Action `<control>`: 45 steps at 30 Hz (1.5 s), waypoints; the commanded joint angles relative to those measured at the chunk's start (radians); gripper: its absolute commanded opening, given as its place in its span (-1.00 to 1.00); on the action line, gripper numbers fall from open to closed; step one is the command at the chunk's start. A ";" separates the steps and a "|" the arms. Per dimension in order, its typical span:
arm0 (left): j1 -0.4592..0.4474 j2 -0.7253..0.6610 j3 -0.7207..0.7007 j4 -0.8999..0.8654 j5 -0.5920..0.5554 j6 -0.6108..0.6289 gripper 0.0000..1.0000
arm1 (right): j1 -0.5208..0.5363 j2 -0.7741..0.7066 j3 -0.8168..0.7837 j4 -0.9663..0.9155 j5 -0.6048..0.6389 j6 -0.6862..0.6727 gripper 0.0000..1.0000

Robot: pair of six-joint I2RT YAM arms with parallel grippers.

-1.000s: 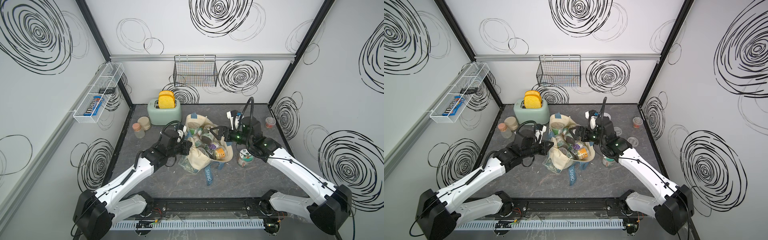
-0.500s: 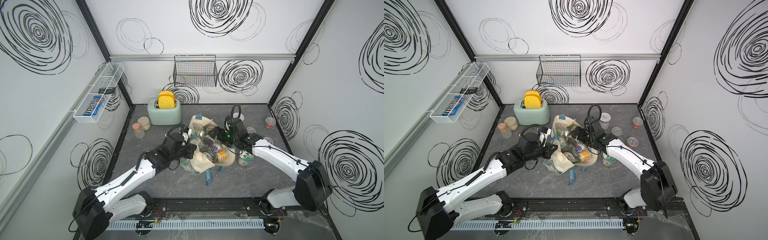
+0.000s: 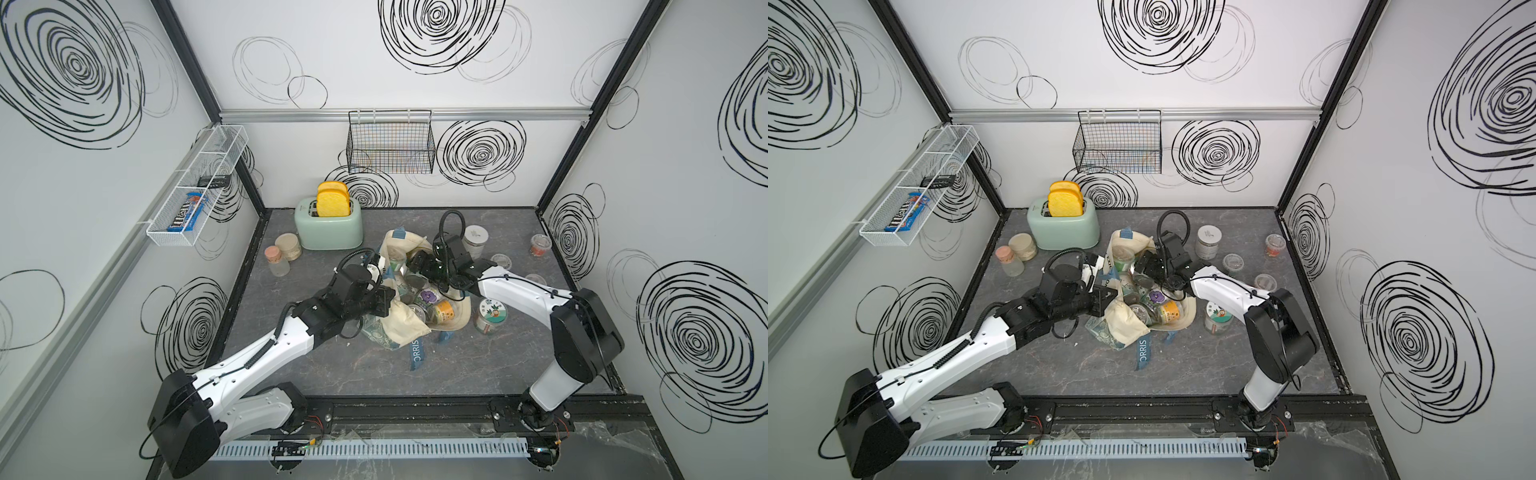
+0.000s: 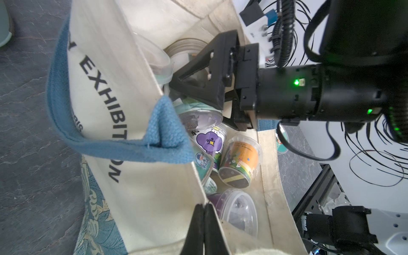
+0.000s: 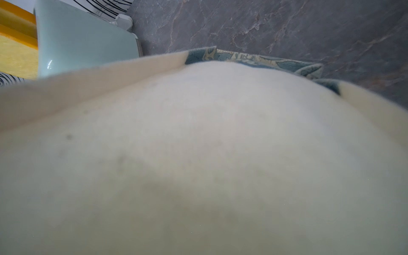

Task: Take out the seed jars from the canvas bag
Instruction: Pick up the seed jar from the canvas bag.

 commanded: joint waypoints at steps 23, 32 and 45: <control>0.112 -0.056 -0.016 -0.069 0.137 0.006 -0.53 | 0.026 -0.237 -0.163 0.275 -0.059 -0.413 0.51; 0.153 -0.111 0.065 -0.133 0.190 0.006 0.66 | 0.038 -0.458 -0.301 0.426 -0.029 -0.785 0.52; 0.218 -0.090 0.287 -0.218 0.526 0.053 0.92 | 0.147 -0.603 -0.341 0.417 -0.033 -1.051 0.51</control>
